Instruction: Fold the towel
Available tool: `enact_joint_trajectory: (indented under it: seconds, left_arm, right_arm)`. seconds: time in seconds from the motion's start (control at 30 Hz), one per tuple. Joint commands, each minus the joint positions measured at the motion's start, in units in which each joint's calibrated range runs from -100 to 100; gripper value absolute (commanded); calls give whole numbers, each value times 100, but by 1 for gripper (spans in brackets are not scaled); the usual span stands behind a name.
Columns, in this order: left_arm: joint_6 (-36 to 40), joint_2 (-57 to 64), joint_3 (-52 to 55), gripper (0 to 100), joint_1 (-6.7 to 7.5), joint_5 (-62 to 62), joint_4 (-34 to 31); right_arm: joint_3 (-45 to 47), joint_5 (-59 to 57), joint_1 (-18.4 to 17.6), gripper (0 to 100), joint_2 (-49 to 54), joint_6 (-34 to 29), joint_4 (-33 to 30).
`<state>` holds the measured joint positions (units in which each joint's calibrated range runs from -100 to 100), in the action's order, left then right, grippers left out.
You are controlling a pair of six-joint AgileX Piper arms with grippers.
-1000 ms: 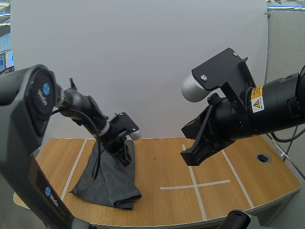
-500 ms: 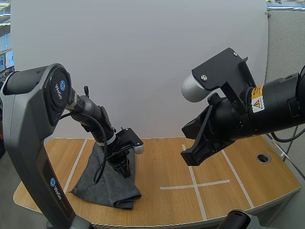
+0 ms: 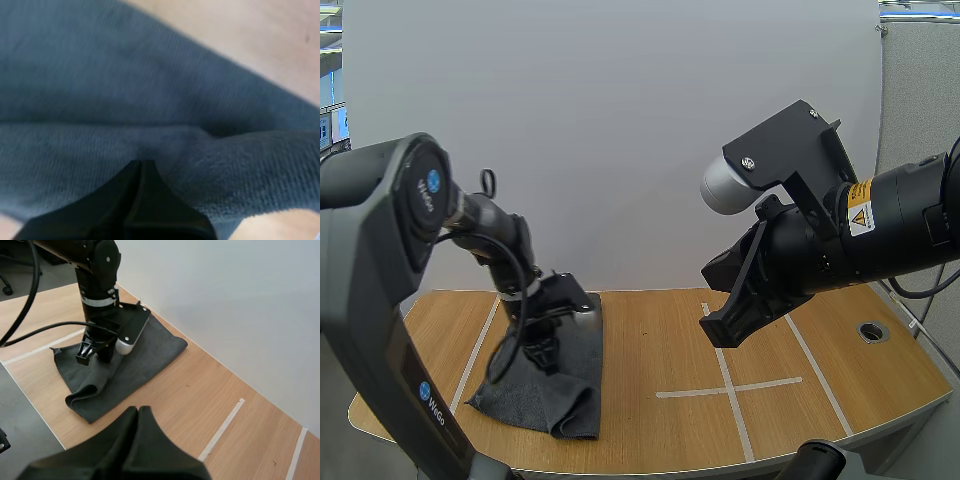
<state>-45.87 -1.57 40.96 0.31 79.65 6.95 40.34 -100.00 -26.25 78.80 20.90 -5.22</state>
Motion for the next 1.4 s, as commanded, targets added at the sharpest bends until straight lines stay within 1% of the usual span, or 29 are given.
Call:
enact_joint_trajectory:
  seconds: [0.0, 0.03, 0.13, 0.17, 0.23, 0.33, 0.4, 0.47, 0.53, 0.57, 0.6, 0.73, 0.87, 0.9, 1.0, 1.13, 1.17, 1.23, 1.37]
  left_arm:
    - [-258, 277, 22, 0, -460, 800, -115]
    - [-334, 287, 67, 0, -578, 859, -90]
    - [-558, 287, 268, 0, -821, 859, -90]
    - [-652, 287, 354, 0, -930, 786, -90]
    - [-760, 292, 390, 0, -1103, 743, -61]
    - [-961, 430, 366, 0, -1332, 723, 218]
    - [-1218, 681, 351, 0, -1472, 755, 631]
    - [-1418, 966, 334, 0, -1576, 792, 1021]
    - [-1700, 1448, 266, 0, -1680, 975, 1638]
    - [-1762, 1578, 258, 0, -1705, 1034, 1808]
    - [-1879, 1914, 228, 0, -1775, 1190, 2231]
    - [-2054, 2631, 215, 0, -1936, 1316, 3021]
    - [-2103, 3308, 215, 0, -2100, 1316, 3491]
    - [-2103, 3531, 215, 0, -2153, 1316, 3640]
    - [-2103, 3866, 215, 0, -2249, 1299, 3911]
    - [-2133, 4045, 215, 0, -2266, 994, 4133]
    - [-2133, 4185, 215, 0, -2266, 473, 4190]
    - [-2133, 4267, 215, 0, -2266, -141, 4190]
    - [-2133, 4304, 215, 0, -2266, -984, 4190]
  right_arm:
    - [7, 0, 21, 0, 2, 28, -47]
    - [7, 0, 21, 0, 2, 28, -47]
    - [7, 0, 21, 0, 2, 28, -36]
    - [7, 0, 21, 0, 2, 28, -24]
    - [7, 0, 21, 0, 2, 28, -24]
    - [7, 0, 21, 0, 2, 28, -24]
    - [7, 0, 21, 0, 2, 28, -24]
    - [7, 0, 21, 0, -8, 28, -13]
    - [7, 0, 21, 0, -88, 50, 87]
    - [20, 0, 32, 0, -162, 75, 142]
    - [20, 0, 59, 0, -245, 75, 155]
    - [20, 0, 135, 0, -640, 160, 274]
    - [20, 0, 201, 0, -1196, 182, 286]
    - [20, 0, 210, 0, -1288, 182, 286]
    - [20, 102, 255, 0, -1413, 292, 268]
    - [8, 599, 334, 0, -1417, 292, 242]
    - [8, 599, 353, 0, -1425, 292, 275]
    - [8, 599, 353, 0, -1425, 292, 275]
    - [8, 630, 353, 0, -1469, 292, 287]
